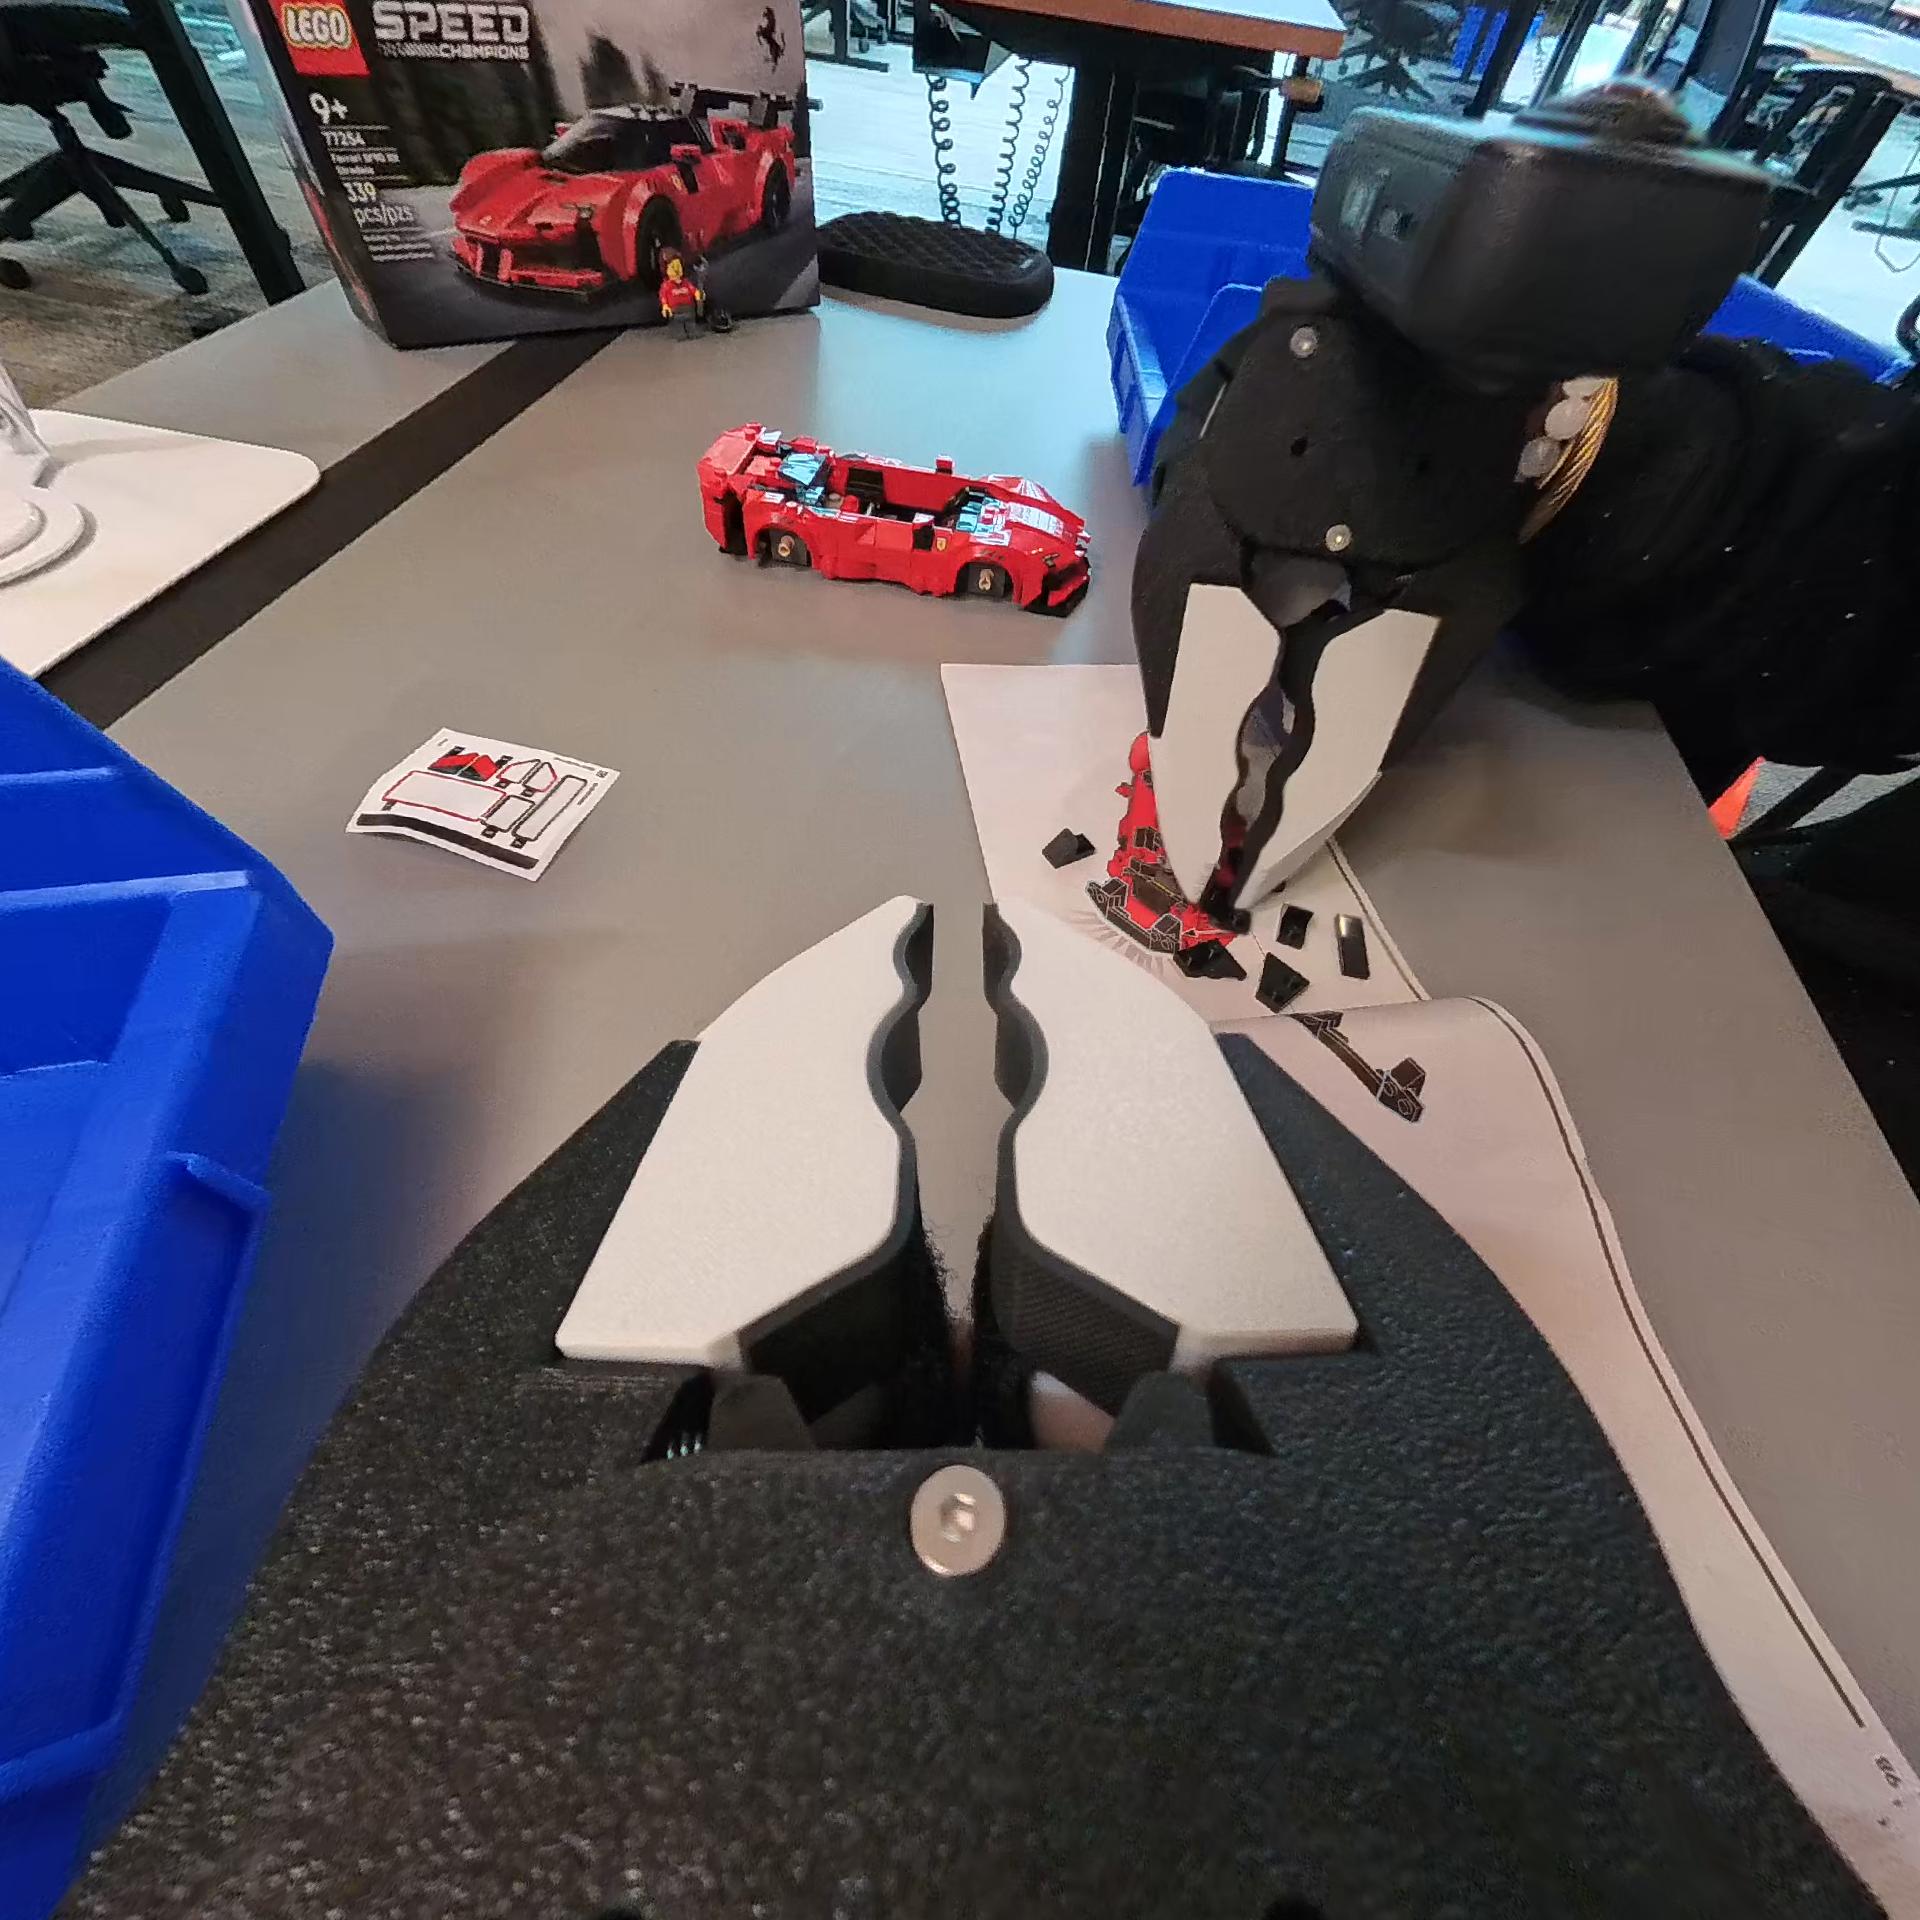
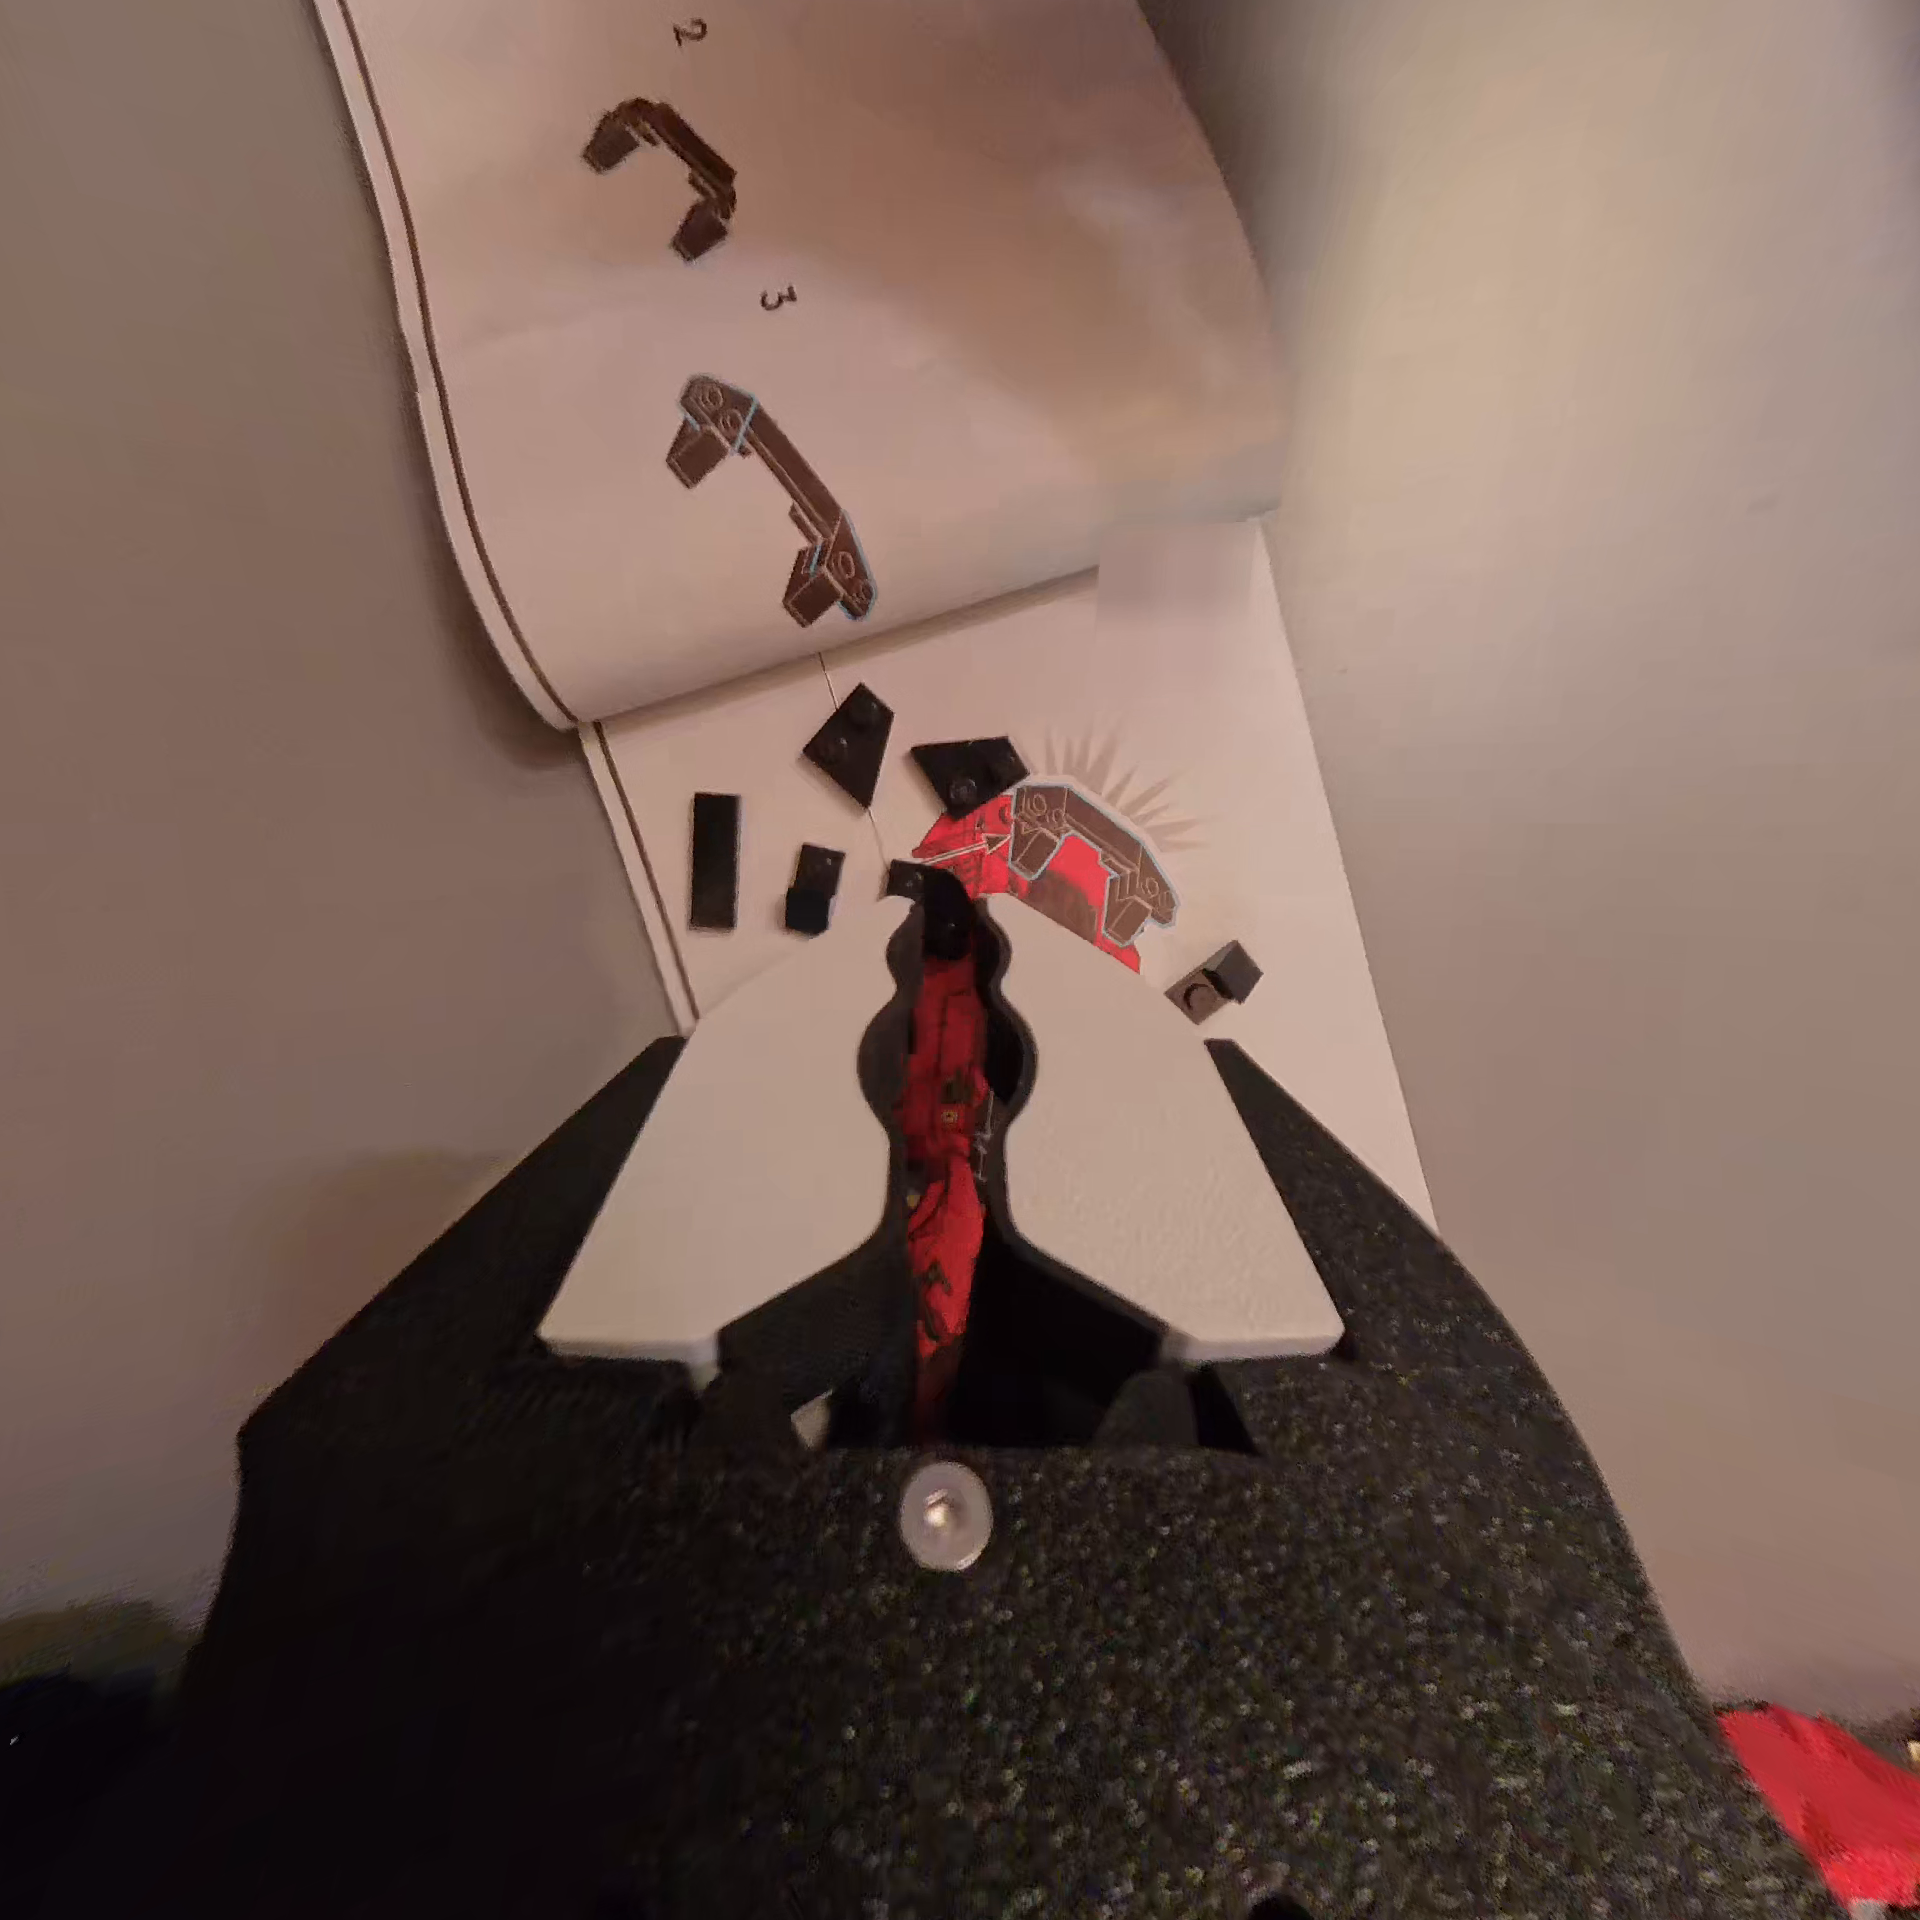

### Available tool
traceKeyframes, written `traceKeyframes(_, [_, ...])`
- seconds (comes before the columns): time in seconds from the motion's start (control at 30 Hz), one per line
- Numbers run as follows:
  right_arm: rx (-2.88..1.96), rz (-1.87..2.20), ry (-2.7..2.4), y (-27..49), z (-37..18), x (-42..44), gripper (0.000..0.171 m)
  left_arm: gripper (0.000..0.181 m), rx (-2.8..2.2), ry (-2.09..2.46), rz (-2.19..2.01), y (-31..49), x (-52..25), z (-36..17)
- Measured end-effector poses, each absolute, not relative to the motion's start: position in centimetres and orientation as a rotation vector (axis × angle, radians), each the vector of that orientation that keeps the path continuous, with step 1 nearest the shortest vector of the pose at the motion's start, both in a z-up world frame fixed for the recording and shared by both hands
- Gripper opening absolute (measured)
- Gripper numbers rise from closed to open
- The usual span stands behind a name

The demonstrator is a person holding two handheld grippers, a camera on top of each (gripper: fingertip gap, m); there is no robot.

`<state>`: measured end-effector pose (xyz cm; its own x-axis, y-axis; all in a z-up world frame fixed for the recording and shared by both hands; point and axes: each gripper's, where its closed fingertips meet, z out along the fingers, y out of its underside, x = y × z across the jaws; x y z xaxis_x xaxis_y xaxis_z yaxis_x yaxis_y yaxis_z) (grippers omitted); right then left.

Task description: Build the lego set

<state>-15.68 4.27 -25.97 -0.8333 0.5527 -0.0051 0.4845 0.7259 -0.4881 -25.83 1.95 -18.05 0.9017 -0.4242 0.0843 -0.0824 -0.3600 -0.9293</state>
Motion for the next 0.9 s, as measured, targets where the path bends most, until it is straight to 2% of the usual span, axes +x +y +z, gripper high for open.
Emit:
traceKeyframes(0.3, [-0.982,0.726,-2.726,5.5,-26.1,-16.4,0.008,0.009,-1.913,0.37,-0.372,1.8,-25.9,-17.8])
traceKeyframes(0.57, [-1.659,0.599,-2.384,11.7,-26.2,-13.5,0.008,0.009,-1.913,0.367,-0.376,2.0,-25.8,-18.1])
traceKeyframes(0.73, [-1.927,0.589,-2.128,12.0,-26.4,-11.1,0.008,0.009,-1.923,0.365,-0.395,2.1,-25.7,-18.5])
traceKeyframes(0.9, [-1.878,0.61,-2.037,12.3,-24.8,-11.1,0.02,0.009,-1.921,0.373,-0.394,2.1,-25.5,-18.4])
